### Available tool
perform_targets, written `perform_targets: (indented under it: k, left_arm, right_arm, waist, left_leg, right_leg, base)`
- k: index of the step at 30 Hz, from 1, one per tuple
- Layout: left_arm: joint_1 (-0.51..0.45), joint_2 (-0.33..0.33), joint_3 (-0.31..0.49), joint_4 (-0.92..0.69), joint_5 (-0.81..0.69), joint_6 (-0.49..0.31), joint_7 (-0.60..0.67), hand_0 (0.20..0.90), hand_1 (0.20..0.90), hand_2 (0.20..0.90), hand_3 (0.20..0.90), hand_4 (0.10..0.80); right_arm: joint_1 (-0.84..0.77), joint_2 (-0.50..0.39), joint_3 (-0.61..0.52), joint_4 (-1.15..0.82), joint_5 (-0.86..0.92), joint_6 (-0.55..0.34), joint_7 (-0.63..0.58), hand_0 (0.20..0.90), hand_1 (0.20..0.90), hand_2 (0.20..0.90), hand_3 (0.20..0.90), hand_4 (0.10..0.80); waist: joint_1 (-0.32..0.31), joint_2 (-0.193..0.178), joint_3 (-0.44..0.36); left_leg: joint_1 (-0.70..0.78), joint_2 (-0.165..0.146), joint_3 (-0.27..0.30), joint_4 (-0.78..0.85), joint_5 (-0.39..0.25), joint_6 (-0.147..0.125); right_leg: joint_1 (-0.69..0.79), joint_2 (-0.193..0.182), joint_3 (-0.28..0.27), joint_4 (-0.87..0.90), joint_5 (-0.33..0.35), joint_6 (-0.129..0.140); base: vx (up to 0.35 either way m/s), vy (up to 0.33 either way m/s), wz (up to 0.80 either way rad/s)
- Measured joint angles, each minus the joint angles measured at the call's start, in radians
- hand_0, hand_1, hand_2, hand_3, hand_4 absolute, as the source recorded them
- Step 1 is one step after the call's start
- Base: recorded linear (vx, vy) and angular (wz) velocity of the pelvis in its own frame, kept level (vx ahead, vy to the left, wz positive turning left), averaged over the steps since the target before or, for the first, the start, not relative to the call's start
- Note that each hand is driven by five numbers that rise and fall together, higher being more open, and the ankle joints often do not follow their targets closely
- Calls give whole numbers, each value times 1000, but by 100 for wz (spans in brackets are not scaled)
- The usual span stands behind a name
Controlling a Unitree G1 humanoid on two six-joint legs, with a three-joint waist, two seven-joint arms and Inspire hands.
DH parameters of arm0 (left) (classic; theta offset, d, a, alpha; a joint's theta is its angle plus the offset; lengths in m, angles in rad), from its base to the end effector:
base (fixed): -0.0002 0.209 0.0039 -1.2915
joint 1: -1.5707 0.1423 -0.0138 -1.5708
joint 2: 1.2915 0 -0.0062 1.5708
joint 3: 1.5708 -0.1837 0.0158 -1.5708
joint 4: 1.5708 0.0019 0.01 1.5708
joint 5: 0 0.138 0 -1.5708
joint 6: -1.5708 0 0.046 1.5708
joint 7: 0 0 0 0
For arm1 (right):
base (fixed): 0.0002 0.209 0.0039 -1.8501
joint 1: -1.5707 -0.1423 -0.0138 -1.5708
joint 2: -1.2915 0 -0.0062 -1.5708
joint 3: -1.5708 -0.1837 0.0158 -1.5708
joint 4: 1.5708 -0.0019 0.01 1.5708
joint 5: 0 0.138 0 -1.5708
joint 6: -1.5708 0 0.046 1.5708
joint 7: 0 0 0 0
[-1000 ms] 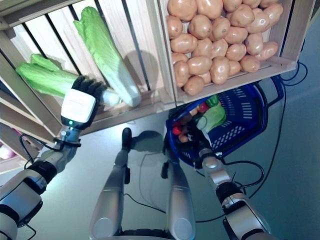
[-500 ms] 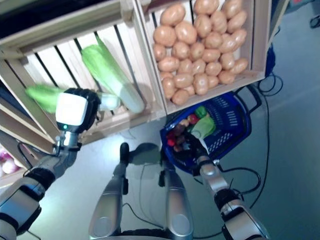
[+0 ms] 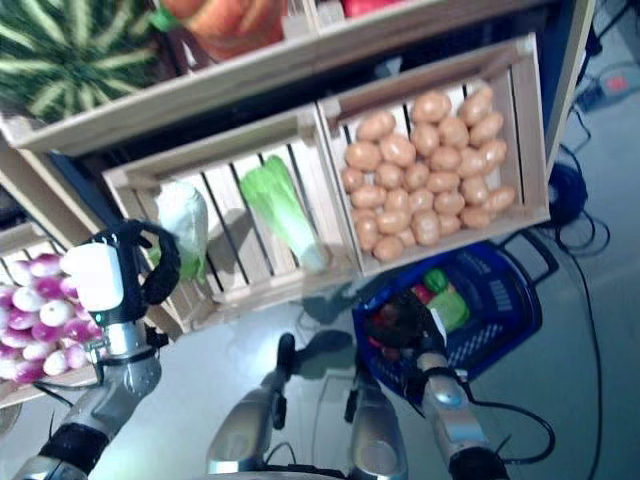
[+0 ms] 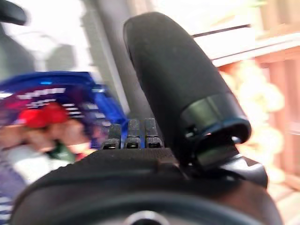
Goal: Put vegetables into the basket
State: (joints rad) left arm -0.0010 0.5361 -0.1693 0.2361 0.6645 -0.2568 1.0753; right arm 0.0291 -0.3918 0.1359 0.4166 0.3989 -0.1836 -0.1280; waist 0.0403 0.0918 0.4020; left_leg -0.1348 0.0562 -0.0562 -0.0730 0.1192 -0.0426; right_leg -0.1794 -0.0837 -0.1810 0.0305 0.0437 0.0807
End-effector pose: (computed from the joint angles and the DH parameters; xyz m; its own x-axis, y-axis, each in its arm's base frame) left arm 0.1936 0.2294 0.0237 0.6913 0.1754 0.7009 -0.7025 0.3902 0.5952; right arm 0.1773 -0.2288 -0.0153 0.9475 -0.1717 -0.2698 0.1602 0.9850 -0.0644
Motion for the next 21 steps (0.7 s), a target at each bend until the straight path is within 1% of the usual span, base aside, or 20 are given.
perform_targets:
  k: [3,5,8,11,17,20,21]
  left_arm:
    - [45,-1,6,-21,-11,-18,-34,300,300,300,300,400]
    - [54,-1,11,-21,-11,-21,-63,300,300,300,300,400]
    - [78,-1,25,-20,-11,-22,-91,300,300,300,300,400]
    - [83,-1,24,-20,-11,-18,-120,300,300,300,300,400]
    - [78,0,11,-11,-10,7,-125,300,300,300,300,400]
    - [54,13,-39,32,-4,38,-123,300,300,300,300,400]
    - [37,24,-69,57,3,49,-117,300,300,300,300,400]
  right_arm:
    - [34,0,-22,-3,-1,-21,2,900,900,900,900,800]
    - [67,1,-35,-15,-1,-22,17,900,900,900,900,800]
    - [100,1,-39,-22,-2,-22,41,900,900,900,900,800]
    - [114,1,-40,-22,-2,-22,48,900,900,900,900,800]
    - [133,-6,-34,-21,1,-22,53,900,900,900,900,800]
    - [132,-19,-19,-19,2,-22,53,900,900,900,900,800]
    - [130,-33,-2,-17,2,-22,53,900,900,900,900,800]
  waist:
    - [1,-6,-62]
    - [1,-12,-86]
    - [2,-25,-118]
    - [2,-27,-121]
    - [-4,-27,-121]
    - [-16,-28,-120]
    - [-20,-28,-120]
  left_leg:
    - [36,-4,-9,-10,-5,6]
    - [61,-6,-16,-13,-11,7]
    - [70,-7,-16,-13,-17,7]
    - [74,-8,-16,-13,-17,7]
    - [75,-7,-14,-10,-17,7]
    - [67,-7,-12,-10,-17,7]
    - [60,-7,-10,-9,-17,7]
  right_leg:
    - [53,-2,-12,-40,4,7]
    - [94,-1,-20,-67,6,10]
    - [111,0,-21,-84,7,12]
    - [115,-1,-21,-84,8,12]
    - [111,0,-19,-79,8,13]
    - [102,0,-17,-77,8,13]
    - [96,0,-16,-77,9,14]
  base:
    - [210,-13,6]
    - [180,0,15]
    - [97,13,5]
    - [53,19,0]
    - [-10,-8,-2]
    - [-47,-14,-2]
    - [-50,-18,-4]
